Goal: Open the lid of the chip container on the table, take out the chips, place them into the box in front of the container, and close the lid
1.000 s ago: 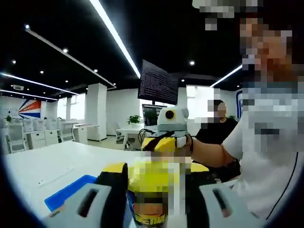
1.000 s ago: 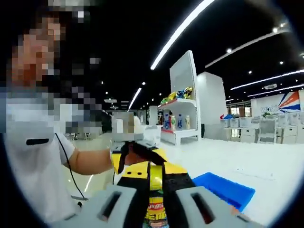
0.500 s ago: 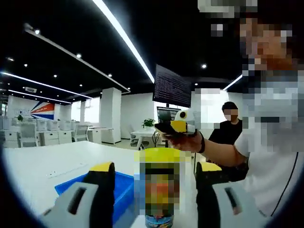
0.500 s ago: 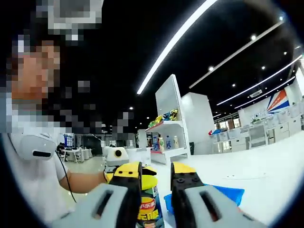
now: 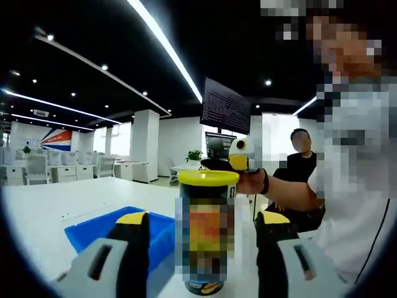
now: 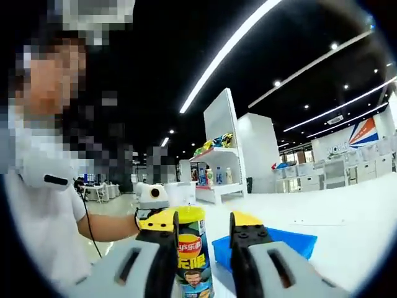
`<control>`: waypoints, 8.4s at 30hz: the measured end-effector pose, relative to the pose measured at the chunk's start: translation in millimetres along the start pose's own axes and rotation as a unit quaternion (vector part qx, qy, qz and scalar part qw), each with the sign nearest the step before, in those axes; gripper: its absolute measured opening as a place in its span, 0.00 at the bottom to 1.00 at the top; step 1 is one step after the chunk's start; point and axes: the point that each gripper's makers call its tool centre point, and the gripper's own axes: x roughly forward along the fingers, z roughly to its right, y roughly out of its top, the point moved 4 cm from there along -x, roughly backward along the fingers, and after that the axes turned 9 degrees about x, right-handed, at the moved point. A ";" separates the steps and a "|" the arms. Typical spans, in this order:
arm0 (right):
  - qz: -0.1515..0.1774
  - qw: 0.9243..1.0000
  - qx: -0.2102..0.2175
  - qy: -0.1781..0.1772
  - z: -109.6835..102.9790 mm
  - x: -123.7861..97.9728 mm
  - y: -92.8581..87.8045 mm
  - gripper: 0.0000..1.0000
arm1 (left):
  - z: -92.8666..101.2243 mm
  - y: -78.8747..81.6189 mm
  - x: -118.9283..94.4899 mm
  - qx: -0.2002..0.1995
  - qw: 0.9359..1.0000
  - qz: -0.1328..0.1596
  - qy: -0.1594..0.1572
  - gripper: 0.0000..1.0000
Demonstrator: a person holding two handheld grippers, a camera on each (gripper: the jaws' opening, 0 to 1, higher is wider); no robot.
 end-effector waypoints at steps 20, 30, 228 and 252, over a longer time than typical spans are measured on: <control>-0.042 0.998 -0.015 -0.032 31.2 -2.9 -33.4 0.42 | -29.8 -24.1 -37.1 -0.001 0.998 -0.004 0.063 0.69; -0.083 0.992 -0.049 -0.086 57.4 -12.2 -53.5 0.45 | -53.7 -56.1 -46.1 0.023 0.992 -0.058 0.112 0.69; -0.265 0.922 -0.056 -0.278 139.5 -44.3 -117.8 0.59 | -94.0 -88.8 -97.7 -0.023 0.937 -0.202 0.284 0.63; -0.233 0.913 -0.031 -0.333 61.8 -131.8 -81.3 0.57 | -2.5 -67.3 -132.7 -0.038 0.928 -0.237 0.286 0.67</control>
